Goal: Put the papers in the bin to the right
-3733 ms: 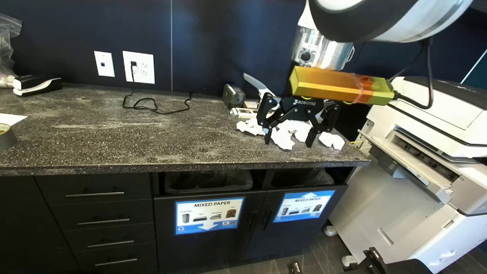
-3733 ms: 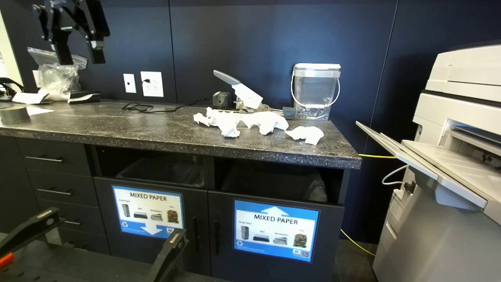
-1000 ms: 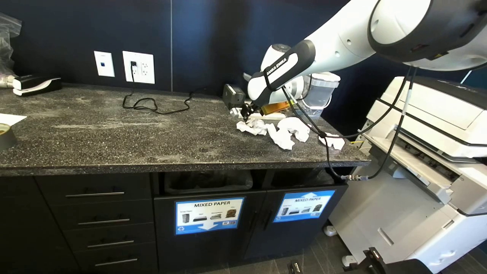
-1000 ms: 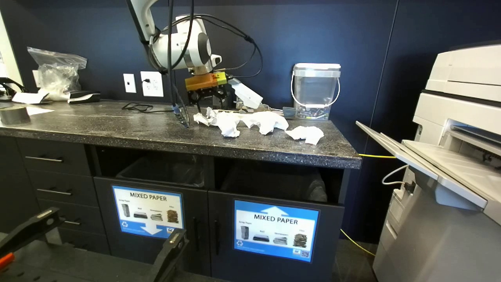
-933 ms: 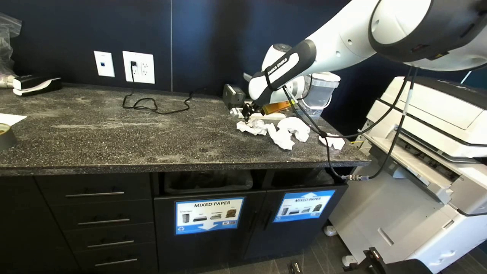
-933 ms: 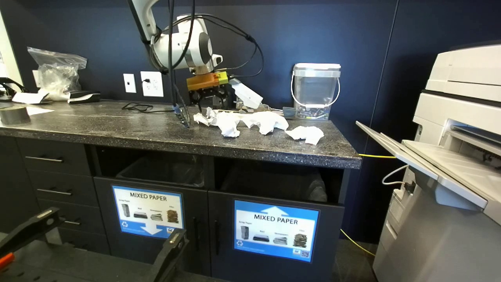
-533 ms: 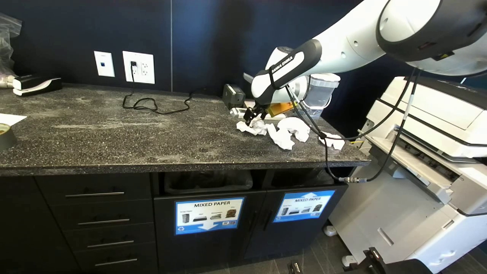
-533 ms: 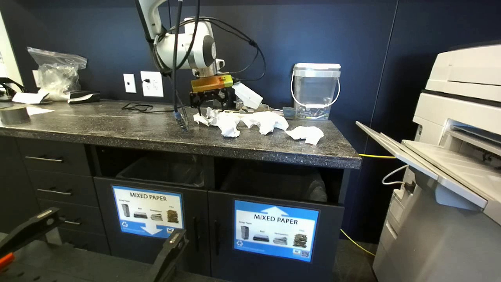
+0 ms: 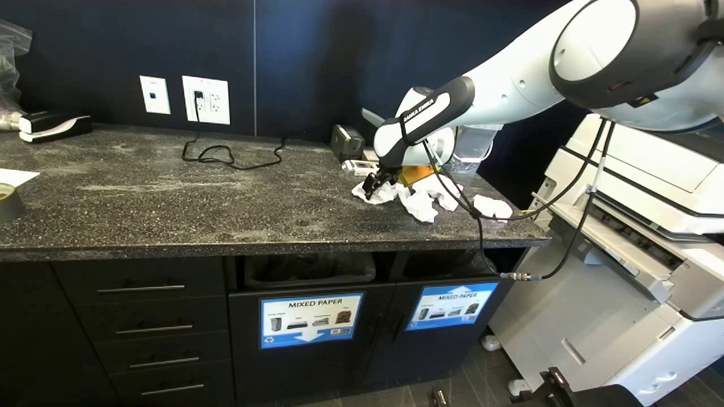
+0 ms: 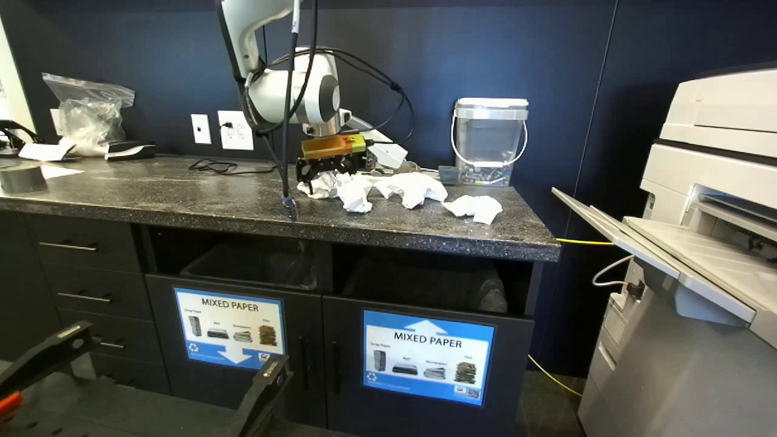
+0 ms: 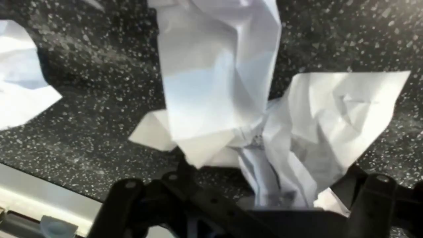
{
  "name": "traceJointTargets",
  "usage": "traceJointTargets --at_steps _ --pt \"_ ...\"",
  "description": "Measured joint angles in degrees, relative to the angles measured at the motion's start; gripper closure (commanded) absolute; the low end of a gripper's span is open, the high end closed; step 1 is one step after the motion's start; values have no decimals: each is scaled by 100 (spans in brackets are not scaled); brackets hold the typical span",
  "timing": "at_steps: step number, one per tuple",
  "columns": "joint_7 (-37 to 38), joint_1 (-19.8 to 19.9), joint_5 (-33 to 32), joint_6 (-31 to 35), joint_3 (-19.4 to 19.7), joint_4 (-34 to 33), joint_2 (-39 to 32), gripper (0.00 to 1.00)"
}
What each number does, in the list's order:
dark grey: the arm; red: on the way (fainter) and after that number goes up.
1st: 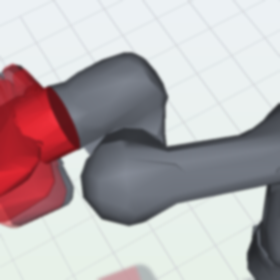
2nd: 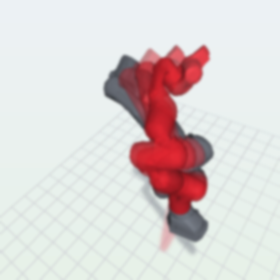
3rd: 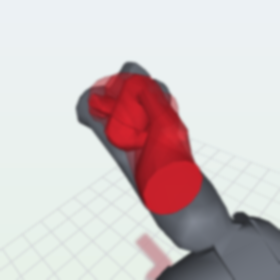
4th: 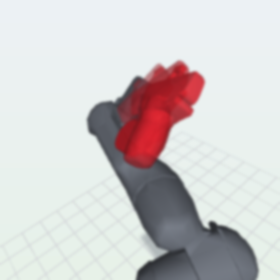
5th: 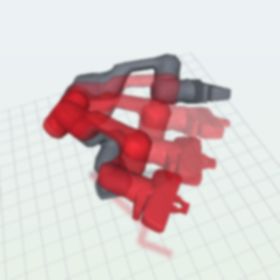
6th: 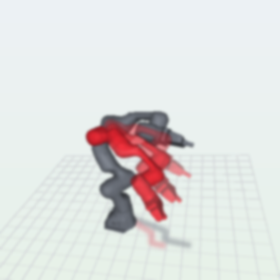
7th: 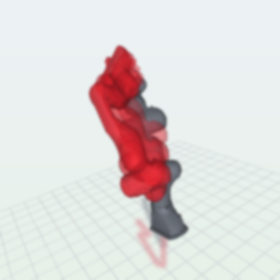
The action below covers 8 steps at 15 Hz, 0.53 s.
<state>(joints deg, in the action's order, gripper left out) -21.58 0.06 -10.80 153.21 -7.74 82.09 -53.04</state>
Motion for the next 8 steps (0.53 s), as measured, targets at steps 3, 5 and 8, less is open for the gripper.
traceJointTargets --at_steps 3,5,8 --pt "-6 0 0 0 -2 -116 -55 58" --pt "-18 0 0 -3 -2 -166 -62 73" --pt "-59 0 0 -76 -2 -231 -63 87"
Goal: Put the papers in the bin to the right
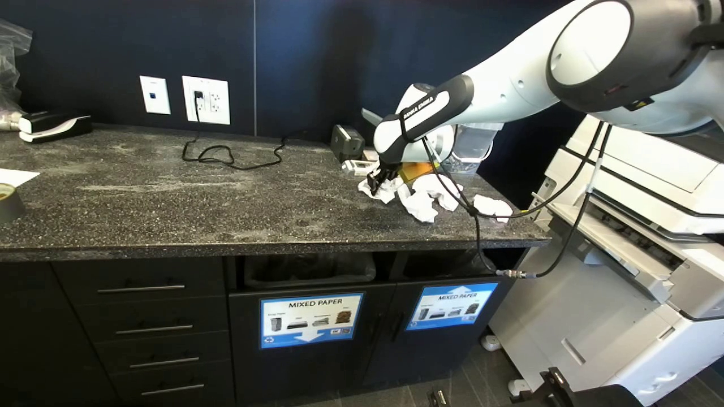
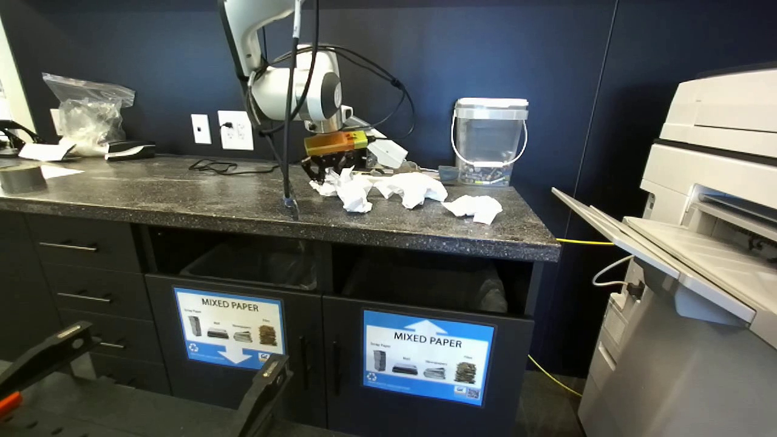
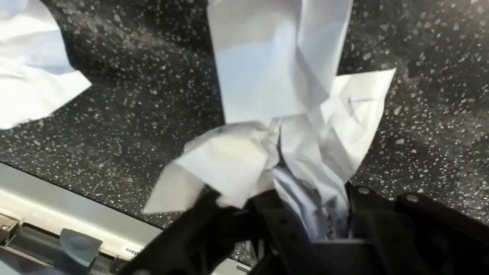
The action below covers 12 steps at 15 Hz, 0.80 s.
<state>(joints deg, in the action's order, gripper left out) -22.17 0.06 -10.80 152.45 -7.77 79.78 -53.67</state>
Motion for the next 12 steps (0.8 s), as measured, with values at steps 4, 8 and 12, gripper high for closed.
traceJointTargets --at_steps 4,8,12 --pt "-178 37 38 -289 -104 -74 -1 86" --pt "-617 156 194 -831 -407 -156 6 85" --pt "-1055 199 332 -1330 -647 -110 76 86"
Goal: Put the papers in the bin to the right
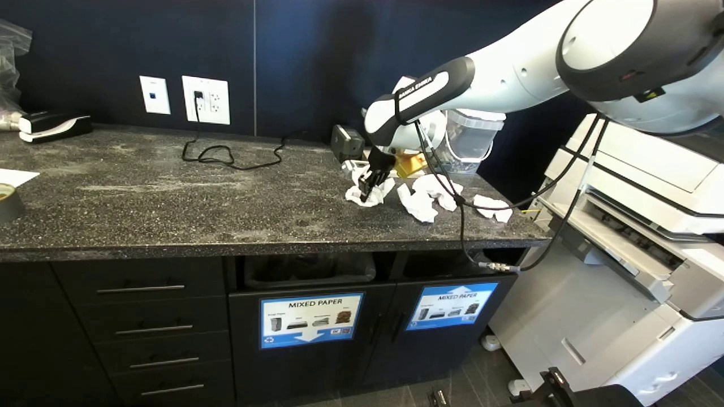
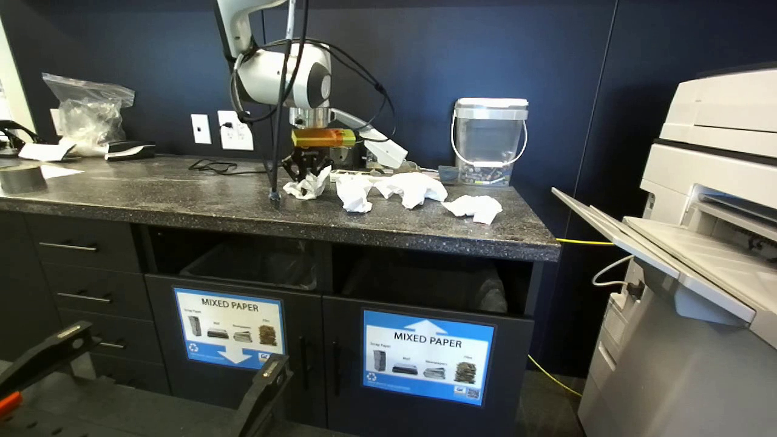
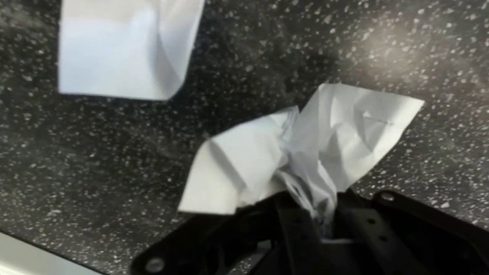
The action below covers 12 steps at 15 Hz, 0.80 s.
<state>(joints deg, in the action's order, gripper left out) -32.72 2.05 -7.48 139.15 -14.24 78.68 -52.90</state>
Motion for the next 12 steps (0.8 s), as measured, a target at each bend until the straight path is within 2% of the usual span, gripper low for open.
traceJointTargets --at_steps 5,12 --pt "-89 16 27 -264 -20 709 471 86" --pt "276 100 37 -250 230 2725 1828 86"
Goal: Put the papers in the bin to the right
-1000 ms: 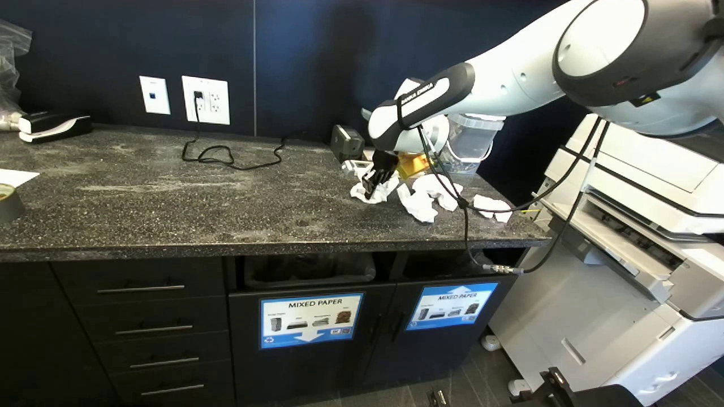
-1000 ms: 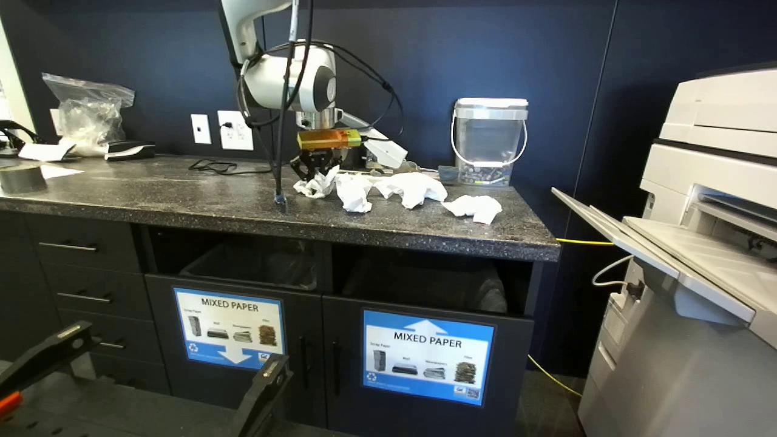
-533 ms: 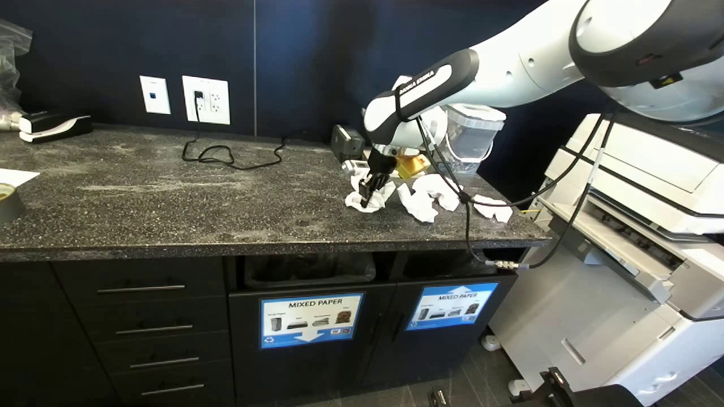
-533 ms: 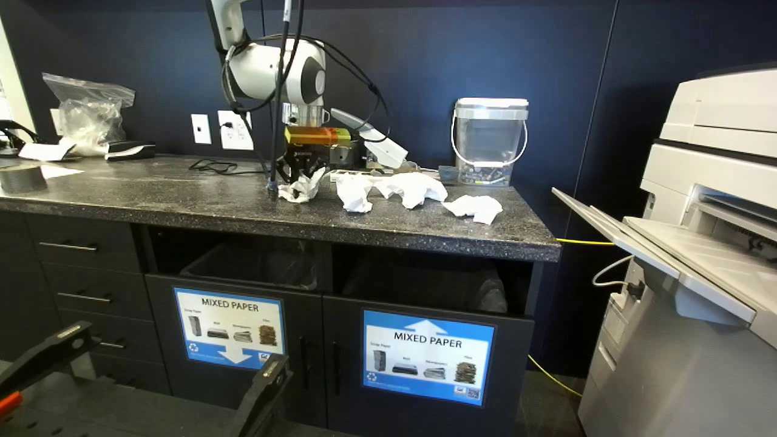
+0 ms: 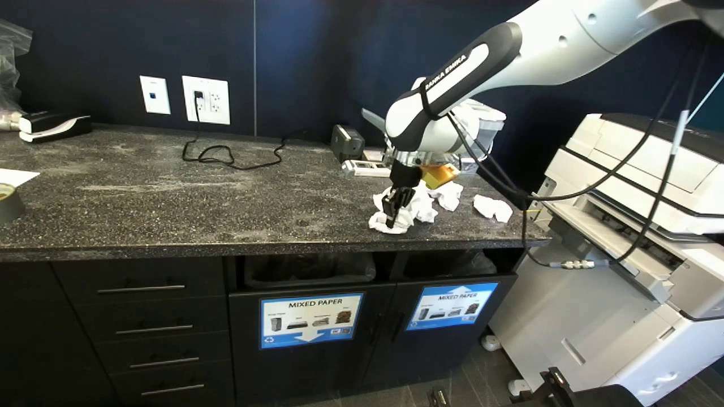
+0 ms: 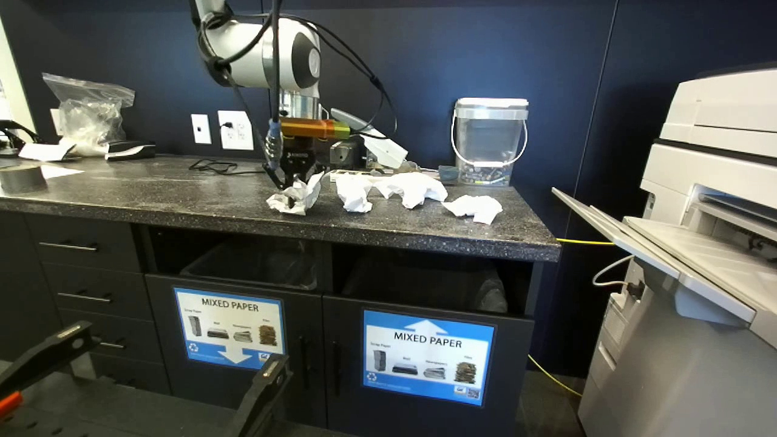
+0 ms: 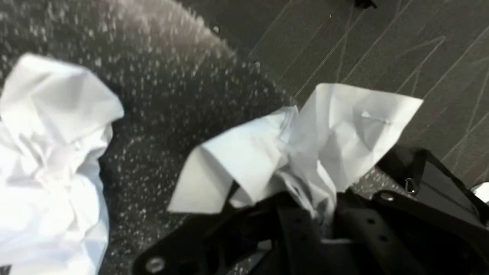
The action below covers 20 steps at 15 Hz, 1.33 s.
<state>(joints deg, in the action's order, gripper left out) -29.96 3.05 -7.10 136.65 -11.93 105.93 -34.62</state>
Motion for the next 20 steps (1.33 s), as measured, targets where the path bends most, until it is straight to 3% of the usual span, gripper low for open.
traceJointTargets --at_steps 5,11,16,20 --pt "194 76 2 416 231 1538 1121 86" --pt "448 164 164 1912 583 3347 2163 86" --pt "1058 144 94 2984 881 4169 2212 86" --pt "1688 -33 -93 3867 1249 4299 1706 86"
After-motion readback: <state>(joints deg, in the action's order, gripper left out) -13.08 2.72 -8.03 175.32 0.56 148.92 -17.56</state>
